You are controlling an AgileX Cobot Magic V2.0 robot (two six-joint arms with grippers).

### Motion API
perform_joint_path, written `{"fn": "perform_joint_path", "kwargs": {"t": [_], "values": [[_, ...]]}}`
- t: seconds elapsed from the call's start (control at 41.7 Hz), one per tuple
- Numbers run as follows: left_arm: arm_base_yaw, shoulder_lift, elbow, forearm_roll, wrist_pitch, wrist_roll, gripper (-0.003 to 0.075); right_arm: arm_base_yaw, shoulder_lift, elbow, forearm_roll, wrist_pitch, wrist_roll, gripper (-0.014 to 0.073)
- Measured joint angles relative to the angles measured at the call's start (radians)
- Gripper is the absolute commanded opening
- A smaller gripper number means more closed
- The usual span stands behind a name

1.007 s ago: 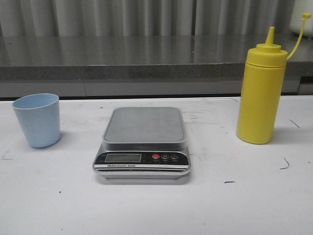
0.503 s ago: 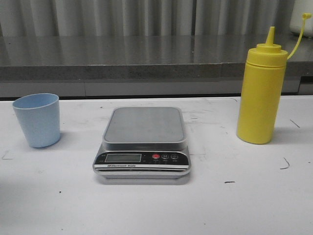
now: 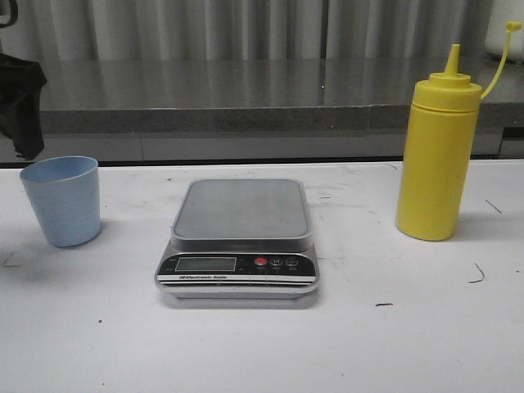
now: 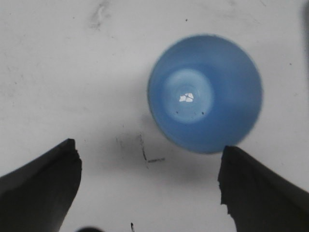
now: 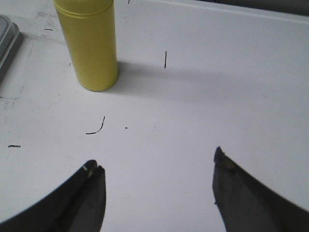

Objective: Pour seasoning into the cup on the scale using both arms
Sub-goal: 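Lower the left gripper onto the light blue cup and grasp it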

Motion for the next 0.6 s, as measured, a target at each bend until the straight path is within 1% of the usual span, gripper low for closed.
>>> {"fn": "perform_joint_path", "kwargs": {"t": [0.408, 0.48, 0.575, 0.599], "values": [[0.012, 0.217, -0.157, -0.006, -0.005, 0.0, 0.0559, 0.0, 0.0, 0.0, 0.0, 0.0, 0.0, 0.0498], [0.012, 0.239, -0.169, -0.02, -0.006, 0.0, 0.0521, 0.0, 0.0, 0.0, 0.0, 0.0, 0.0, 0.0498], [0.012, 0.254, -0.171, -0.04, -0.006, 0.0, 0.0413, 0.0, 0.0, 0.0, 0.0, 0.0, 0.0, 0.0498], [0.012, 0.258, -0.173, -0.044, -0.006, 0.0, 0.0374, 0.0, 0.0, 0.0, 0.0, 0.0, 0.0, 0.0498]]}}
